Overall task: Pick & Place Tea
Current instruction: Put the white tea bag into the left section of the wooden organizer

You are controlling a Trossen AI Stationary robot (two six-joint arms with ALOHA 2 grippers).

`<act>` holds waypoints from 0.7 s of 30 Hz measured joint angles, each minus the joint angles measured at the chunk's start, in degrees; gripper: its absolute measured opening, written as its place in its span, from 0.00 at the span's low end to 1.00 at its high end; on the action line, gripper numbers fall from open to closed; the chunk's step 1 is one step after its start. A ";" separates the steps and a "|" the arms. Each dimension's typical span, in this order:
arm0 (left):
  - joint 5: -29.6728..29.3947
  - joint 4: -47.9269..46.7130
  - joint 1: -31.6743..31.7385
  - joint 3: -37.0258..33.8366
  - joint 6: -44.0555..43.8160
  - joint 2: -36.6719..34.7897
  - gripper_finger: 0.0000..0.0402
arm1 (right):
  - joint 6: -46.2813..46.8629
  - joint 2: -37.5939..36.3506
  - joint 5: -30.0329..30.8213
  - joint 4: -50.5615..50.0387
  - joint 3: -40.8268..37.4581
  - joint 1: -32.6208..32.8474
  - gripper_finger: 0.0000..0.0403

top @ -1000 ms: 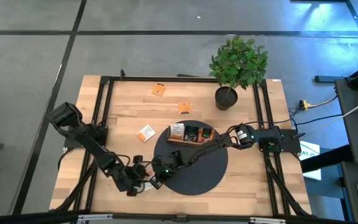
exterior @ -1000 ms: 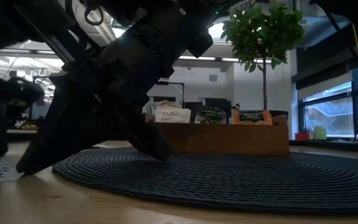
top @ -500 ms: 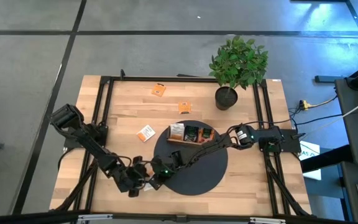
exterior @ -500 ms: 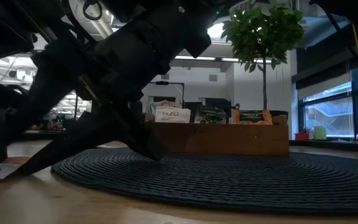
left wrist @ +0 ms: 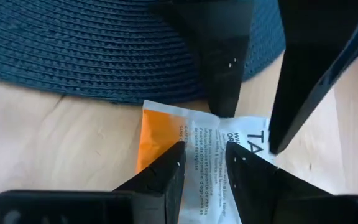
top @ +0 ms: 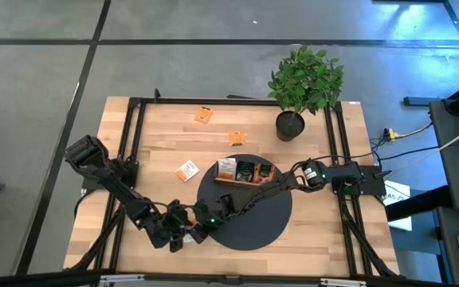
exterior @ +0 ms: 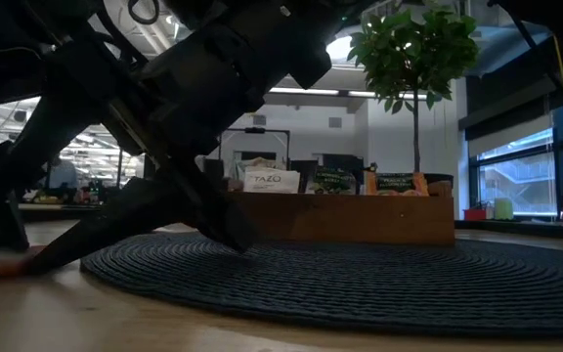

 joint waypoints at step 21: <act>-5.21 4.30 -3.46 -0.07 -13.64 3.31 0.29 | 7.34 0.00 -5.94 -3.75 0.07 -0.12 0.26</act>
